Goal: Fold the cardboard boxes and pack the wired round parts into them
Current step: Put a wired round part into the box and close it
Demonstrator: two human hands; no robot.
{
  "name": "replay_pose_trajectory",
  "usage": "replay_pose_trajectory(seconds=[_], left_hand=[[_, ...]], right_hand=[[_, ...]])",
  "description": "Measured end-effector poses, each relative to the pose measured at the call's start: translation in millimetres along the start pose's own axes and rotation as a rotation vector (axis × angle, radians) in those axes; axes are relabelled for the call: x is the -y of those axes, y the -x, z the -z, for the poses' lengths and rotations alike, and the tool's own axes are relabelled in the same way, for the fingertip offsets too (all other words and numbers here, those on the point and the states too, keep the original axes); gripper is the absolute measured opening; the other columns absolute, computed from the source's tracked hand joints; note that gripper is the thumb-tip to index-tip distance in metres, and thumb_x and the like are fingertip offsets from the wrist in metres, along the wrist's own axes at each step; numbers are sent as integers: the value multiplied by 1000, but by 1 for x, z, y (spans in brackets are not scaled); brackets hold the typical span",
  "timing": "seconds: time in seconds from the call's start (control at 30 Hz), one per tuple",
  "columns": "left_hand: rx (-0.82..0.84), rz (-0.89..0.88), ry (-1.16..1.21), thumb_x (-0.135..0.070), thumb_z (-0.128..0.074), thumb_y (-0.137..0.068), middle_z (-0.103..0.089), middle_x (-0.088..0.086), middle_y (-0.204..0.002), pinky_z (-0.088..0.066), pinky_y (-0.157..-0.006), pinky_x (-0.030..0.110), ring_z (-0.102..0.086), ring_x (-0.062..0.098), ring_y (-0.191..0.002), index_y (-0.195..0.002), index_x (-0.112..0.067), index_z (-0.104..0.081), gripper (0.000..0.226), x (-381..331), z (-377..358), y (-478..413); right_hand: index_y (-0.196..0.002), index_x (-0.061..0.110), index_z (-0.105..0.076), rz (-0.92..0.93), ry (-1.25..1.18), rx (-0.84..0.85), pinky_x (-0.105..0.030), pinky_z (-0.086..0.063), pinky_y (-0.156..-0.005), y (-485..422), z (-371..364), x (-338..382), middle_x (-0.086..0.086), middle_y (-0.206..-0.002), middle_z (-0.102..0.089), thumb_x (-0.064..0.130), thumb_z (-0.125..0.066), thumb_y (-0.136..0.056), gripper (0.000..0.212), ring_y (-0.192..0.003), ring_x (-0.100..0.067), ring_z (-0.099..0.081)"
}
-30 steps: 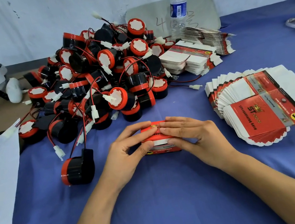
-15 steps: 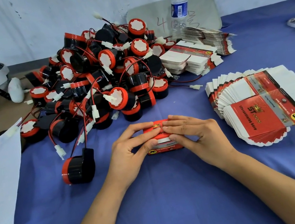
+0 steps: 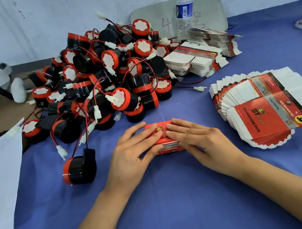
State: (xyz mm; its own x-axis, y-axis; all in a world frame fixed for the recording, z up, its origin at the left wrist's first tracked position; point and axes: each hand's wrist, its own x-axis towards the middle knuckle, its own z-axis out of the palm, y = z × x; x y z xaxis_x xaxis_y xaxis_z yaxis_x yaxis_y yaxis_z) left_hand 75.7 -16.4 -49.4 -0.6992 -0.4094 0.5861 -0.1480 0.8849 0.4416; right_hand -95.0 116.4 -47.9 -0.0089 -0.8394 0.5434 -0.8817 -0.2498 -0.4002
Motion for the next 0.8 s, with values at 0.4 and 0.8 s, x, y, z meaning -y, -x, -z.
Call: replay_pose_trajectory(seconds=[0.4, 0.8], left_hand=[[107, -246, -357, -23, -47, -94, -58, -1, -134, -44, -101, 52, -54, 26, -126, -126, -15, -63, 37, 7, 10, 5], [131, -114, -267, -29, -55, -91, -57, 10, -135, -34, -108, 56, -52, 28, -127, -128, -2, -60, 46, -9, 2, 1]], right_hand=[[-130, 7, -59, 82, 173, -38, -37, -42, -108, 2, -4, 1, -7, -141, -51, 15, -61, -93, 38, -137, -26, -41], [-127, 3, -61, -27, 190, 5, -46, -37, -109, -8, -4, 10, -10, -133, -58, 12, -71, -86, 44, -127, -29, -53]])
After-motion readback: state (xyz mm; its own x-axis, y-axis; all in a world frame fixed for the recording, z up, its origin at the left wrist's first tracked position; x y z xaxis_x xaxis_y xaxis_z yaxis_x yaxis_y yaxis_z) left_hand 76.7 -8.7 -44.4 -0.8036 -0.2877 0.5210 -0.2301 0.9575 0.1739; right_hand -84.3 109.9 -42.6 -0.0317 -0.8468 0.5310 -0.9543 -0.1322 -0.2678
